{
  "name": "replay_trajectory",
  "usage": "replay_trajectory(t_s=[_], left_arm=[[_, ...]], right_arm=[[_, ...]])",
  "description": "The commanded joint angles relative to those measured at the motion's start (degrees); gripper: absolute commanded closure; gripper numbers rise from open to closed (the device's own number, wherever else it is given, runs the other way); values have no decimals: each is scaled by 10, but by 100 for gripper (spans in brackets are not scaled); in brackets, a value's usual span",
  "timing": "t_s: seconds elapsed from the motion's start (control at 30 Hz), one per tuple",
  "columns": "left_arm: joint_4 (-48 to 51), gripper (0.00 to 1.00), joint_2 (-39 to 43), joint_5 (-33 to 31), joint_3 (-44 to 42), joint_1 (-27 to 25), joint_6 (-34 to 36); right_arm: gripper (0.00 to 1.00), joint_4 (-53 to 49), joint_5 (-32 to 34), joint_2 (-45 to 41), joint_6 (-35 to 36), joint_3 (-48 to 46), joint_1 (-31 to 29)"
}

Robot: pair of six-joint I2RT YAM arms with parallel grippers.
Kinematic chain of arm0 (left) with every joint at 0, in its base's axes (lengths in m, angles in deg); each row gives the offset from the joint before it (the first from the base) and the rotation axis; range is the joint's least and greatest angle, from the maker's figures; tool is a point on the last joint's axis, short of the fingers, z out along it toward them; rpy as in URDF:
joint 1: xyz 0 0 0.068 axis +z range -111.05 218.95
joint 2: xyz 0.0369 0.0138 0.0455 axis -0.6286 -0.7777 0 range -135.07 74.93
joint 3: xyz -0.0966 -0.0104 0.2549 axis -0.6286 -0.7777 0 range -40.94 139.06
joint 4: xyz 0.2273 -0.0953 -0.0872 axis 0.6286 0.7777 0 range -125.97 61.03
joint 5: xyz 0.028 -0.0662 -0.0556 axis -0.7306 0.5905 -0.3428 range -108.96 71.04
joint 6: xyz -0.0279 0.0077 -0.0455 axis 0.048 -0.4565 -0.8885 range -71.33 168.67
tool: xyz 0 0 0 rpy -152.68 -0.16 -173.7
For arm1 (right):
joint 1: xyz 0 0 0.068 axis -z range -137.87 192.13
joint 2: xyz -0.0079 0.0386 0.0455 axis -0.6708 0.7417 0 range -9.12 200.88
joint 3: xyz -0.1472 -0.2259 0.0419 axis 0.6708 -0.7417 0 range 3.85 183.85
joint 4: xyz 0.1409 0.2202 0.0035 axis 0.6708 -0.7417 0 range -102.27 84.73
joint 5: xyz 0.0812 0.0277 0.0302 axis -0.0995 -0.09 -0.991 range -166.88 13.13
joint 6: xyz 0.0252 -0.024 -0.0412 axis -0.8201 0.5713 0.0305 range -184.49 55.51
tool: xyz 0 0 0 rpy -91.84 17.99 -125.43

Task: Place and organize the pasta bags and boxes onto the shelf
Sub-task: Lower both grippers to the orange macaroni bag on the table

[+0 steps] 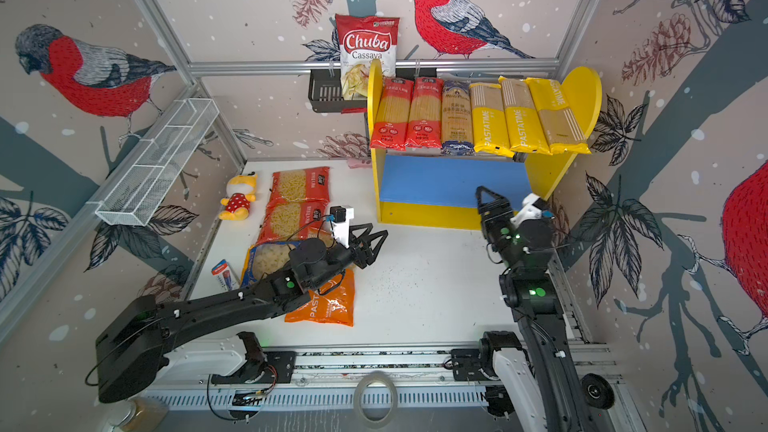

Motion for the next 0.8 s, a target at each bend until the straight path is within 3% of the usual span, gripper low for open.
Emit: replay_trajectory(t_s=[0.0, 0.1, 0.2, 0.37, 0.57, 0.77], left_arm=[[151, 35, 1, -62, 24, 17, 3], [220, 35, 8, -60, 28, 48, -29], [277, 35, 31, -64, 20, 78, -46], [354, 34, 85, -76, -9, 135, -80], [364, 33, 131, 7, -73, 245, -127], [385, 32, 126, 3, -80, 279, -118]], right_arm=[[28, 32, 99, 16, 7, -43, -105], [28, 71, 151, 60, 12, -77, -204], [28, 110, 160, 124, 22, -96, -259], [31, 182, 127, 249, 41, -97, -316], [32, 214, 76, 395, 64, -32, -378], [31, 222, 43, 518, 70, 35, -449]])
